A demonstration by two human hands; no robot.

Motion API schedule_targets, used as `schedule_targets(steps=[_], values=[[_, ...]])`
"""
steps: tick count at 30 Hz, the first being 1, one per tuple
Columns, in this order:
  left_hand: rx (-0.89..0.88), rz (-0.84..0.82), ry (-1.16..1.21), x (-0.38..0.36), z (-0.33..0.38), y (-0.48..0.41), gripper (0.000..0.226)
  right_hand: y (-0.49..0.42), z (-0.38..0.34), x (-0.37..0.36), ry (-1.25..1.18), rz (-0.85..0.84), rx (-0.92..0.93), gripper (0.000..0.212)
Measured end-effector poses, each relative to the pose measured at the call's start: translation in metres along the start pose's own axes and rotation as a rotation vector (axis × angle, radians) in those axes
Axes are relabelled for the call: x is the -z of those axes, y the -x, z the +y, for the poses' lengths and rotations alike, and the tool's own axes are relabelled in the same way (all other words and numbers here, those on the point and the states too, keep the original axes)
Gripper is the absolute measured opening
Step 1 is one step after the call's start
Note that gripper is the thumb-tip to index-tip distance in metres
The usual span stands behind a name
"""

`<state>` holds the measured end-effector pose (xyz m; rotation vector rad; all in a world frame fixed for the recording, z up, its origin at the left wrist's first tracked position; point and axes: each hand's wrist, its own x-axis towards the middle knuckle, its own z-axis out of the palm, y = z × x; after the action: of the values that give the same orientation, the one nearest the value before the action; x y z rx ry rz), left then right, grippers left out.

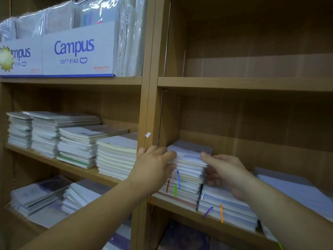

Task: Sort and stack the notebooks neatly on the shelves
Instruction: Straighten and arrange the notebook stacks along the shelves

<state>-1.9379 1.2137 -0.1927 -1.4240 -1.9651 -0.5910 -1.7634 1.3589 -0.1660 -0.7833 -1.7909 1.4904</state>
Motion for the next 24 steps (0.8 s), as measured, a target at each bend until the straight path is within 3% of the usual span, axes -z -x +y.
schedule_targets(steps=[6, 12, 14, 16, 18, 24], values=[[0.096, -0.016, 0.232, -0.003, 0.006, -0.001, 0.038, 0.001, -0.007, 0.0, -0.071, 0.073, -0.029, 0.023], [0.096, -0.04, 0.09, -0.002, 0.014, 0.006, 0.032, 0.004, -0.011, -0.003, -0.093, 0.094, -0.068, 0.026], [0.193, -0.073, 0.269, 0.002, 0.017, 0.003, 0.038, 0.004, -0.011, -0.002, -0.12, 0.094, -0.081, 0.036], [0.337, -0.099, 0.616, 0.008, 0.019, 0.0, 0.057, 0.005, -0.012, 0.001, -0.155, 0.079, -0.094, 0.038], [0.457, -0.095, 0.897, 0.013, 0.023, -0.001, 0.061, 0.005, -0.012, 0.006, -0.186, 0.058, -0.106, 0.035], [0.672, 0.013, 1.195, 0.03, 0.046, -0.003, 0.016, 0.007, -0.02, 0.015, -0.268, 0.137, -0.044, 0.053]])
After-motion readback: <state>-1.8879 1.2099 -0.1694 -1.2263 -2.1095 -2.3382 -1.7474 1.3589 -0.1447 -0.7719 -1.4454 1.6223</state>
